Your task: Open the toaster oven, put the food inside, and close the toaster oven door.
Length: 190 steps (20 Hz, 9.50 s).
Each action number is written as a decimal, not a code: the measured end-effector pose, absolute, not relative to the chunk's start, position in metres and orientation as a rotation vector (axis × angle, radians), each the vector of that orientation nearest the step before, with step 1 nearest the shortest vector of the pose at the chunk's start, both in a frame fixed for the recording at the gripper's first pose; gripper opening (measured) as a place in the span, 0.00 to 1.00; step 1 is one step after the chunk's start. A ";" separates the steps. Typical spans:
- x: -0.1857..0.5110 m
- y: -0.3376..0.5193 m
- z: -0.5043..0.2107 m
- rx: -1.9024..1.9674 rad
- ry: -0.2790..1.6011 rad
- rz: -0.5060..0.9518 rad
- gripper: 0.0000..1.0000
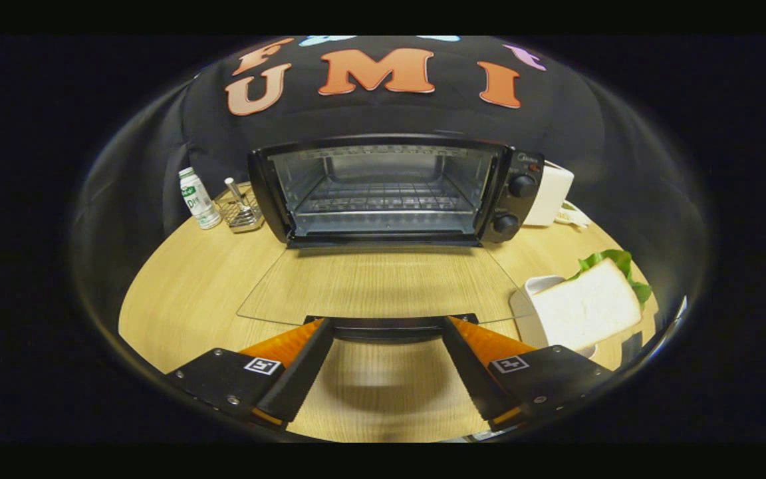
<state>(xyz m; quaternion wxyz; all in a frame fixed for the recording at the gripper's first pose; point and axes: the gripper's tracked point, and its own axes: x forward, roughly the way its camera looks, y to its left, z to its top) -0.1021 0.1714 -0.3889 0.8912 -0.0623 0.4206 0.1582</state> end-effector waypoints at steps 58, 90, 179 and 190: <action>-0.018 -0.034 -0.335 0.235 1.271 0.517 0.26; -0.007 0.119 -0.280 1.173 0.755 0.330 0.08; -0.024 0.204 -0.344 -0.119 0.767 0.311 1.00; 0.003 0.203 -0.331 -0.141 0.705 0.293 1.00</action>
